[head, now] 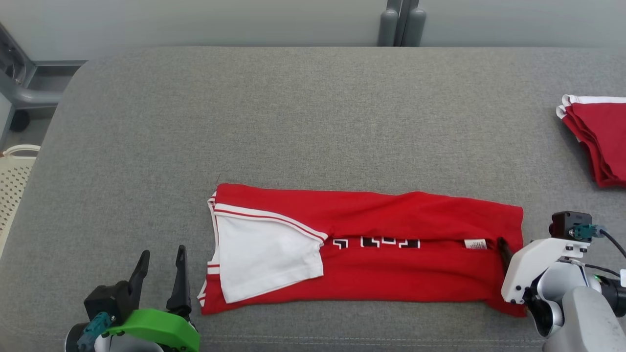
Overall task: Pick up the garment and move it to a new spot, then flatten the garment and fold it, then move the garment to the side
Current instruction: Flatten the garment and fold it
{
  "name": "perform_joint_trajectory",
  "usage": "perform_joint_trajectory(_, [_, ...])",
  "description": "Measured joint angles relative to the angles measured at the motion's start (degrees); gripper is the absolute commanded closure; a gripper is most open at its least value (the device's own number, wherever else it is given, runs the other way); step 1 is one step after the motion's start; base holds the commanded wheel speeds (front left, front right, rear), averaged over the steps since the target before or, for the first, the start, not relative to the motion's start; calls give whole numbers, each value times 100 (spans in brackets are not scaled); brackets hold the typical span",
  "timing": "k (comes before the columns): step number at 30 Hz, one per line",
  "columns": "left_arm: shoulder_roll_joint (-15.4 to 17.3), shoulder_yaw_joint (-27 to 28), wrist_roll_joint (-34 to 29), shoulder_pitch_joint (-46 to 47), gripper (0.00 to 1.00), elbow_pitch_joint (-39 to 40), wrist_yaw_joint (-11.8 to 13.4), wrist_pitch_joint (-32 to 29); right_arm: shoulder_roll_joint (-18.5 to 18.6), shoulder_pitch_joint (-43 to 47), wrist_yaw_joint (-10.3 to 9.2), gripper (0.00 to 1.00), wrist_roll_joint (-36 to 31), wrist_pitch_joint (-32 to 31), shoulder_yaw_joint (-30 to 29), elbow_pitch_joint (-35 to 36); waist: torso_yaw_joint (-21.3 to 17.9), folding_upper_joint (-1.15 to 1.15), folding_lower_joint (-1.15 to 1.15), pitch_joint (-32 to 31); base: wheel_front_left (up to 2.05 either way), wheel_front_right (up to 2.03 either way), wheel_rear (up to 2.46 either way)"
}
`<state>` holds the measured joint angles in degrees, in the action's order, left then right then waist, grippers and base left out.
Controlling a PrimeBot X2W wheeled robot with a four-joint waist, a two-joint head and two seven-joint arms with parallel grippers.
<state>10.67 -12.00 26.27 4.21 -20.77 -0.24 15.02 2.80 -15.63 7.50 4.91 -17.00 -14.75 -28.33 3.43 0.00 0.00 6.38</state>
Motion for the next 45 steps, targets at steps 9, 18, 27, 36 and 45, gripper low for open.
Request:
perform_joint_trajectory(9, [-2, 0, 9, 55, 0, -16, 0, 0, 1, 183, 0, 0, 142, -402, 38, 66, -84, 0, 0, 17, 0, 0, 0])
perform_joint_trajectory(18, [-10, -29, 16, 114, 0, -38, -25, 1, -3, 93, 4, 100, 321, -611, -71, 47, -34, 0, 0, 67, 0, 0, 0])
perform_joint_trajectory(27, [-14, -8, 41, 114, 0, -64, -25, 1, -30, -3, 8, 100, 236, -603, -526, 63, -11, 0, 0, 55, 0, 0, 0])
perform_joint_trajectory(36, [-22, -18, 41, 111, 0, -62, -26, 1, -13, -30, 5, 100, -2, -688, -1366, 693, -74, 0, 0, 4, 0, 0, 0])
perform_joint_trajectory(45, [-40, -15, 41, 110, 0, -78, -27, 0, -3, 168, 4, 100, -387, -982, -2019, 1541, -90, 0, 0, -60, 0, 0, 0])
